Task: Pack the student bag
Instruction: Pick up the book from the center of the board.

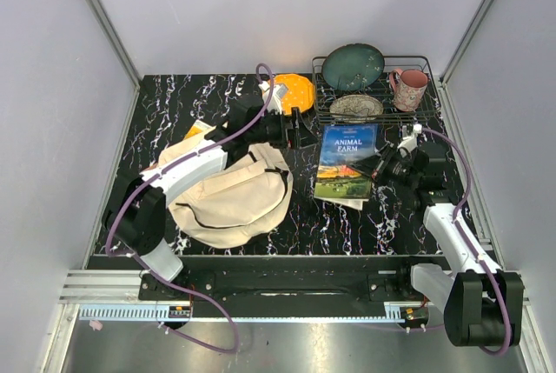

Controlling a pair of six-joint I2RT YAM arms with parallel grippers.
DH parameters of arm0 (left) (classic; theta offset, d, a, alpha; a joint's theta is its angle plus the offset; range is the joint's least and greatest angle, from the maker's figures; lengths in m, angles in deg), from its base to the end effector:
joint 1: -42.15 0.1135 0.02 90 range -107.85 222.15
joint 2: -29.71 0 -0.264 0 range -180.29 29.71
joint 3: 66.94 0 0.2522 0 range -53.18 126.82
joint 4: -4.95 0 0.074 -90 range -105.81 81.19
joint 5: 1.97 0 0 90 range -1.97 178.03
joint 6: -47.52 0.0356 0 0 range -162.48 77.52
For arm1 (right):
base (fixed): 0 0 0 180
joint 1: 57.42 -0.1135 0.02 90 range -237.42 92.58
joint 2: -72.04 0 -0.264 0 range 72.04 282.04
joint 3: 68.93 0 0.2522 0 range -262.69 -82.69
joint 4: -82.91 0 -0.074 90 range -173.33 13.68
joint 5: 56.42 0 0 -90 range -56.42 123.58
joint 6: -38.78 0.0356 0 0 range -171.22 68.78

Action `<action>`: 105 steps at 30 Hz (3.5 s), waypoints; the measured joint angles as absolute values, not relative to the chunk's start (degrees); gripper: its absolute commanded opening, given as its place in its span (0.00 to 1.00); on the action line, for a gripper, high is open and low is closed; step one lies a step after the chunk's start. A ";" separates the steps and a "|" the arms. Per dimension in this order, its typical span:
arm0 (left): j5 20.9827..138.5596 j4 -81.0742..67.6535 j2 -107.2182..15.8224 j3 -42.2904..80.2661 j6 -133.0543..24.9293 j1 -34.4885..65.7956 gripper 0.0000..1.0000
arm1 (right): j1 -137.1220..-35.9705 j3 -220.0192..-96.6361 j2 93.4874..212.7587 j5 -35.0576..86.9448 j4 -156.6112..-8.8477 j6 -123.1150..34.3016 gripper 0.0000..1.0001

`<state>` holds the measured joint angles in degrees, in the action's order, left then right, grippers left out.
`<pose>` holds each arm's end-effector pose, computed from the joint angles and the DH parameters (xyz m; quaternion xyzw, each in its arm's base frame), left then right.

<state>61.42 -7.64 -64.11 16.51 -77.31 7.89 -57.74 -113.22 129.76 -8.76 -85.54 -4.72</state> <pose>0.3077 -0.2289 0.2902 0.1230 0.8119 -0.4628 0.3339 0.2151 0.0252 0.2358 0.1299 0.7995 0.4786 0.3389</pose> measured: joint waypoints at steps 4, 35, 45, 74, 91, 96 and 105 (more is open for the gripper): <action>60.66 -7.60 -63.81 15.11 -77.25 8.00 0.99 | -57.82 -113.22 129.76 -15.95 -94.13 -1.35 0.00; 53.82 4.27 -60.00 11.53 -80.00 7.87 0.00 | -67.48 -116.39 141.36 -23.87 -107.03 2.03 0.69; 68.44 -10.01 -50.80 8.03 -76.79 14.27 0.00 | -69.78 -111.95 135.11 -3.30 -94.99 4.28 0.74; 79.74 -3.67 -34.21 -4.60 -91.23 17.31 0.00 | -91.02 -111.38 169.45 2.76 -148.95 30.10 0.69; 83.37 -0.26 -30.04 -9.06 -92.61 17.44 0.00 | -95.09 -111.40 172.42 8.00 -156.18 36.15 0.75; 83.37 0.01 -30.04 -9.06 -93.38 17.62 0.00 | -95.55 -111.40 172.42 9.82 -156.23 36.06 0.46; 84.24 0.05 -30.02 -9.17 -92.66 18.73 0.08 | -95.51 -110.64 169.80 12.13 -155.75 32.39 0.00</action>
<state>84.24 0.05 -30.02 -9.17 -92.66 18.73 -95.51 -110.64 169.80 12.13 -155.75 32.39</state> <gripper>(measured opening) 0.135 0.123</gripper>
